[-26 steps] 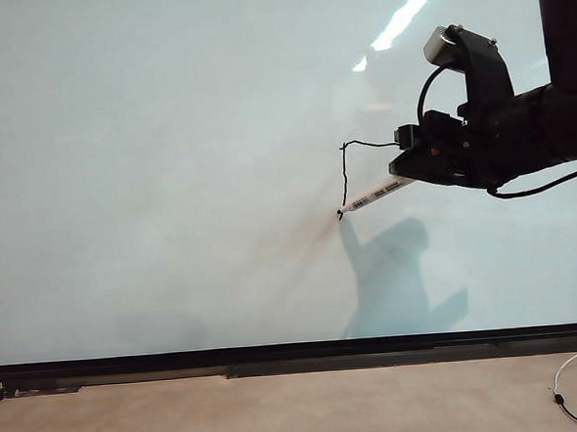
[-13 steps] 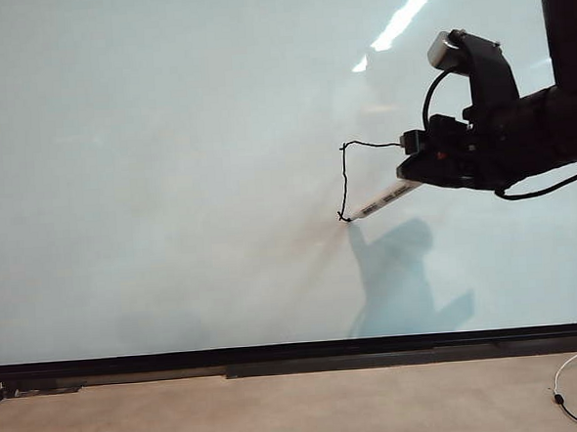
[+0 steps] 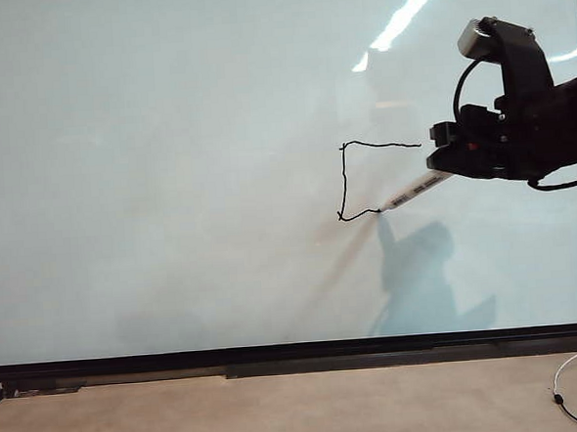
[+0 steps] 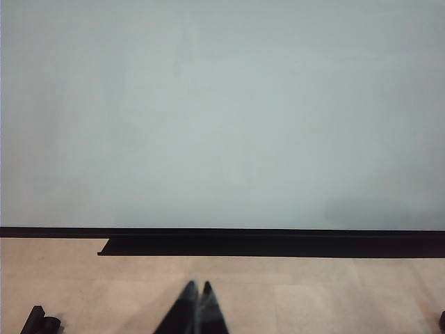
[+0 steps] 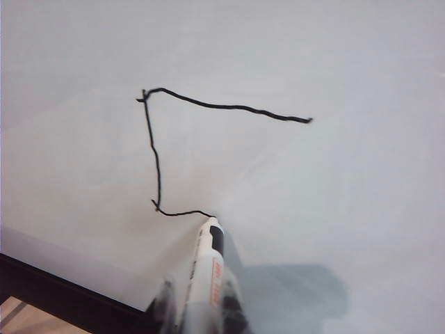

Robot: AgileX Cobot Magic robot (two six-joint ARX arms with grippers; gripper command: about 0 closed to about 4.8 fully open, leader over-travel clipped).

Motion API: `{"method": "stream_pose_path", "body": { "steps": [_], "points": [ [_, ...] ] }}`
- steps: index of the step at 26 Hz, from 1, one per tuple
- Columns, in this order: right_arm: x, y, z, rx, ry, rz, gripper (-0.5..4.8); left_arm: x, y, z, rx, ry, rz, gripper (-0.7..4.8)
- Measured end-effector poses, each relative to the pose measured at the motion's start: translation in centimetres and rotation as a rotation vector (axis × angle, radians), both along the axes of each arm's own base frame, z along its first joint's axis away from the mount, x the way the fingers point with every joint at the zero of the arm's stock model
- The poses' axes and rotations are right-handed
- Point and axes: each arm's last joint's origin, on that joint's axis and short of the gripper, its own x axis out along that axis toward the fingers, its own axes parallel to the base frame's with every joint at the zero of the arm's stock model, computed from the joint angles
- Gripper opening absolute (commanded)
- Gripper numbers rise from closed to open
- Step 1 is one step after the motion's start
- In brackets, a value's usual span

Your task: Pick up the pen on the shelf to the right of the whiteboard and draw a rectangle.

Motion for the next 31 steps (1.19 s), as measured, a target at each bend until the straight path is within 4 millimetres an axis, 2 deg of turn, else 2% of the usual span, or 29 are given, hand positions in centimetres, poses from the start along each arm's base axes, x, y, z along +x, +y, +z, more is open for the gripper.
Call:
{"method": "stream_pose_path", "body": {
  "steps": [31],
  "points": [
    [-0.3, -3.3, 0.0, -0.002, -0.012, -0.099, -0.04, 0.0, 0.0, 0.0, 0.000, 0.000, 0.000, -0.04]
  ]
}}
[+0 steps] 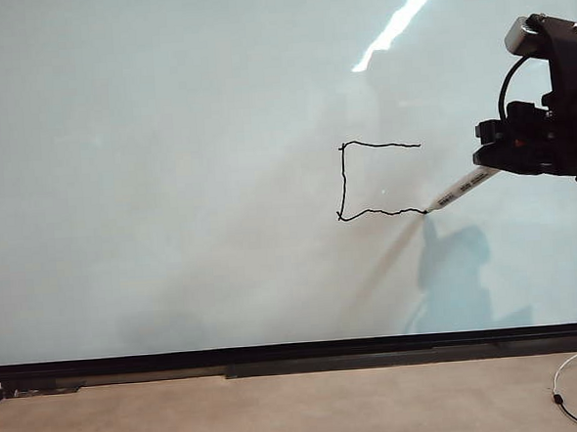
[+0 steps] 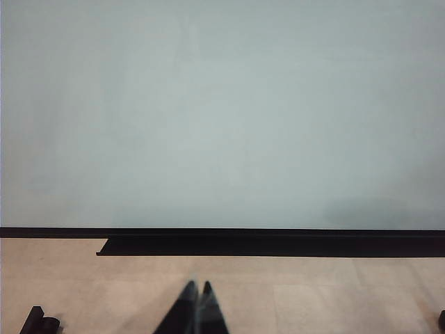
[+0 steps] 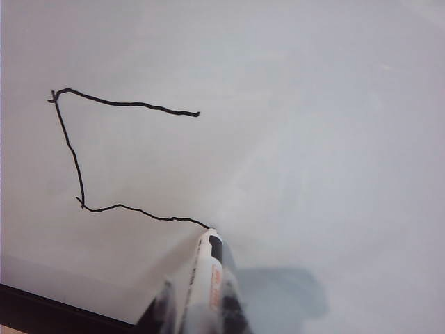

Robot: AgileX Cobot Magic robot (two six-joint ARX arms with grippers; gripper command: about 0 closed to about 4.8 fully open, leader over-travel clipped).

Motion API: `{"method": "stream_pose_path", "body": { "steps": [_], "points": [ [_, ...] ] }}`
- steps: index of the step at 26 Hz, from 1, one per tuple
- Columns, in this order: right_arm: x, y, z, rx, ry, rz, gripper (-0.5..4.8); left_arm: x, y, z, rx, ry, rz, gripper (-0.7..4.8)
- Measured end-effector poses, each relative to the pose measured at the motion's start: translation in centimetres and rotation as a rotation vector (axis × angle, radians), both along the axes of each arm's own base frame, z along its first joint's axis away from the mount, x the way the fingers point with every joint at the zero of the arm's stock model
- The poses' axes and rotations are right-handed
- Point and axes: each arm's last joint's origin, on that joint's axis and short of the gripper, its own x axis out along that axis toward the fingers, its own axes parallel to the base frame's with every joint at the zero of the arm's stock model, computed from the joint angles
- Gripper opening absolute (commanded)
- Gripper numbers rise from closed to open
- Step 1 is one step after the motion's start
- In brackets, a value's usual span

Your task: Pick up the pen on the shelf to the right of the whiteboard and draw a rectangle.

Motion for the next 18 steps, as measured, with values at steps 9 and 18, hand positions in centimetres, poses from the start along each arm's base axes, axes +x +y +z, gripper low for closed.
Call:
{"method": "stream_pose_path", "body": {
  "steps": [9, 18],
  "points": [
    [-1.3, 0.0, 0.7, 0.005, -0.032, 0.007, -0.05, 0.0, 0.0, 0.0, 0.000, 0.000, 0.000, -0.04],
    [-3.5, 1.3, 3.4, -0.253, 0.018, 0.043, -0.05, 0.0, 0.0, 0.0, 0.000, 0.000, 0.000, -0.04]
  ]
}}
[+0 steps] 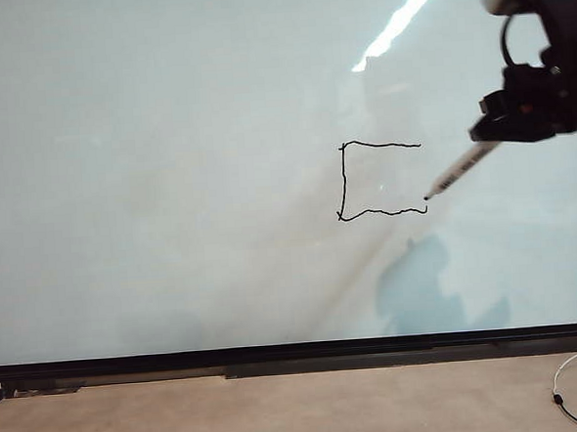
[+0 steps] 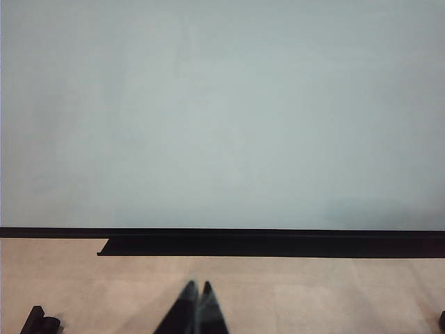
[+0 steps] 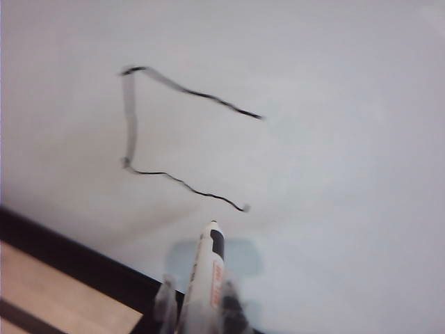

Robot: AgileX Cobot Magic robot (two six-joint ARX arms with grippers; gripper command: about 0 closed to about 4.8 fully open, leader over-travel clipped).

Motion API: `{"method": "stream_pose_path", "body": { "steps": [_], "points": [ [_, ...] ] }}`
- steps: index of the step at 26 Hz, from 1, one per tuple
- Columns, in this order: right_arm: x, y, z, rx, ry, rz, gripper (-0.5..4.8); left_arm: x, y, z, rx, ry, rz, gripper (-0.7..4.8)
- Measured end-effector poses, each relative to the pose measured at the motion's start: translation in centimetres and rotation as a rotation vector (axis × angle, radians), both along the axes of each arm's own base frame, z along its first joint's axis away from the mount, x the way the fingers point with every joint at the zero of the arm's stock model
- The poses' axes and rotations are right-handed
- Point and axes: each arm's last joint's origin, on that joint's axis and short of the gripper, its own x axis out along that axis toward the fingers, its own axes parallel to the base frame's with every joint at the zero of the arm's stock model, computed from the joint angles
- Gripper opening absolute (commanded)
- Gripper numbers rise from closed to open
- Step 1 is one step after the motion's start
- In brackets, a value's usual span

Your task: Pick up the pen on the shelf to the right of the whiteboard and draw a rectangle.

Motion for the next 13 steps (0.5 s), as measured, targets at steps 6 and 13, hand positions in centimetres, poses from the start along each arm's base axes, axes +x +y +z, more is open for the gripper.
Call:
{"method": "stream_pose_path", "body": {
  "steps": [6, 13],
  "points": [
    [0.8, 0.8, 1.5, -0.195, 0.043, 0.009, -0.05, 0.0, 0.0, 0.0, 0.000, 0.000, 0.000, -0.05],
    [1.4, 1.1, 2.5, -0.336, 0.050, 0.004, -0.05, 0.0, 0.0, 0.0, 0.000, 0.000, 0.000, -0.04]
  ]
}}
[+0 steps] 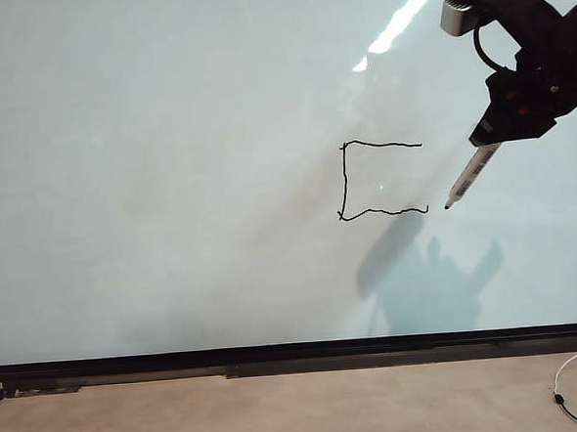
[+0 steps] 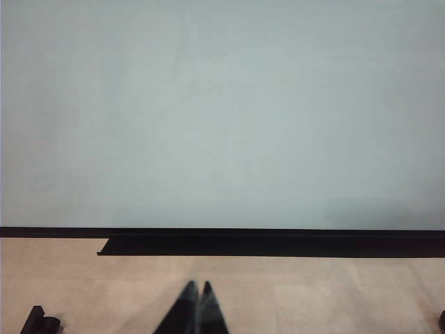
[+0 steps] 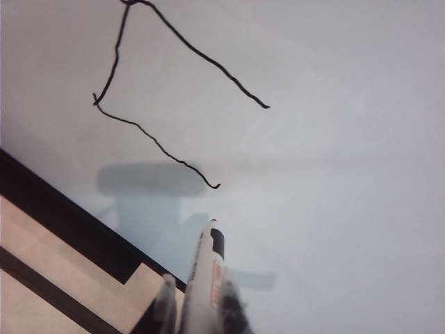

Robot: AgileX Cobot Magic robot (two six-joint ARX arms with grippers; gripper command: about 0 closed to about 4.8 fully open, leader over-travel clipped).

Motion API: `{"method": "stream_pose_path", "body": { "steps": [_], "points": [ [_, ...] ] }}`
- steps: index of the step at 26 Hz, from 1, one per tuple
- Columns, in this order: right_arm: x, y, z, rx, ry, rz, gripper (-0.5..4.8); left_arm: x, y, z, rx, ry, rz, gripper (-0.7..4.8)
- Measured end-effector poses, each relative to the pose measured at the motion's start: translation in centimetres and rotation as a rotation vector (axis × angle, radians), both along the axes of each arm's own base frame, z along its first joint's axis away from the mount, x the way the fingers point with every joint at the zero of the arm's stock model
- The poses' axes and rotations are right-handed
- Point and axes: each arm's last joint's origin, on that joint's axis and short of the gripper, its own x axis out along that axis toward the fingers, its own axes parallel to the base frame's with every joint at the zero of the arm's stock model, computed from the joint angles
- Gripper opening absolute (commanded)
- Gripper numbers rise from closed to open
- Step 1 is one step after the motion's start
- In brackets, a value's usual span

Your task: Pick up the pen on the shelf to the right of the whiteboard and draw a rectangle.

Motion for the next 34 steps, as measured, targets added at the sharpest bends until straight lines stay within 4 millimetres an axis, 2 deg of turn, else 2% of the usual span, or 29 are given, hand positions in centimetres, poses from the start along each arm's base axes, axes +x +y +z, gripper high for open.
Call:
{"method": "stream_pose_path", "body": {
  "steps": [4, 10, 17, 34],
  "points": [
    [0.4, 0.1, 0.1, -0.032, 0.000, 0.008, -0.05, 0.0, 0.0, 0.0, 0.000, 0.000, 0.000, -0.05],
    [1.3, 0.4, -0.7, -0.042, 0.039, 0.018, -0.05, 0.0, 0.0, 0.0, 0.000, 0.000, 0.000, -0.04],
    [1.4, 0.5, -0.2, -0.022, -0.012, 0.036, -0.05, 0.0, 0.0, 0.0, 0.000, 0.000, 0.000, -0.04],
    [2.7, 0.9, -0.4, -0.016, -0.013, 0.053, -0.05, 0.0, 0.0, 0.0, 0.000, 0.000, 0.000, -0.05]
  ]
}}
